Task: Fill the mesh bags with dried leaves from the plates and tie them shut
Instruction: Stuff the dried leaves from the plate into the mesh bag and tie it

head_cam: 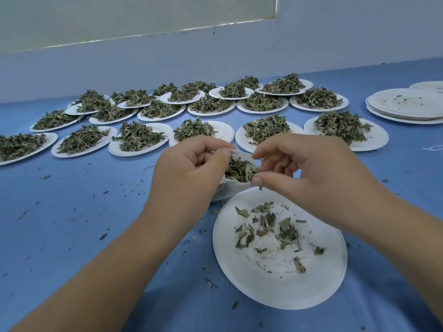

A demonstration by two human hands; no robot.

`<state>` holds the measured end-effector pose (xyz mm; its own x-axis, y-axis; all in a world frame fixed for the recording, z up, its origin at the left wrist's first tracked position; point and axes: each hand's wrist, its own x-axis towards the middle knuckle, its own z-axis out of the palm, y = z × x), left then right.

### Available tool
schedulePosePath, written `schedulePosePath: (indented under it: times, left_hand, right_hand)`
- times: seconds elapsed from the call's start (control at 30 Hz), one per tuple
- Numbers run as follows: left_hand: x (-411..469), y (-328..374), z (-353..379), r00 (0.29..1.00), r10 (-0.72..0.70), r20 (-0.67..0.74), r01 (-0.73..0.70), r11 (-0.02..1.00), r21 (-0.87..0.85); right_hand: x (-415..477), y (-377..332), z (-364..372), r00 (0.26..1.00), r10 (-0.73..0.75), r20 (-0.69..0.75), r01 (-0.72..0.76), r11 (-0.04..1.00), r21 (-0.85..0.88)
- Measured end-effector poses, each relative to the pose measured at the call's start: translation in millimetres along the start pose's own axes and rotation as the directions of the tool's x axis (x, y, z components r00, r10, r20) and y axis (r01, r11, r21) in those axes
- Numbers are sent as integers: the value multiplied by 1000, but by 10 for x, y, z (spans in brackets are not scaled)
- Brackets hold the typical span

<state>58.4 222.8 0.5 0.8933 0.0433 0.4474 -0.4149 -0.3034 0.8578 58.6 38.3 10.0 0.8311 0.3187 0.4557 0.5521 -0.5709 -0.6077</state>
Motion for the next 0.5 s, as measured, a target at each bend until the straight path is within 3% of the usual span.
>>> schedulePosePath:
  times: [0.27,0.5]
  left_hand:
    - [-24,8,8,999,15,29,-16,999,36]
    - [-52,33,28,997,38,64,-43,995,86]
  right_hand:
    - [-7,-25,9,997,-77,15,77,996,-47]
    - [1,-14,11,986,-157,50,164,967,-197]
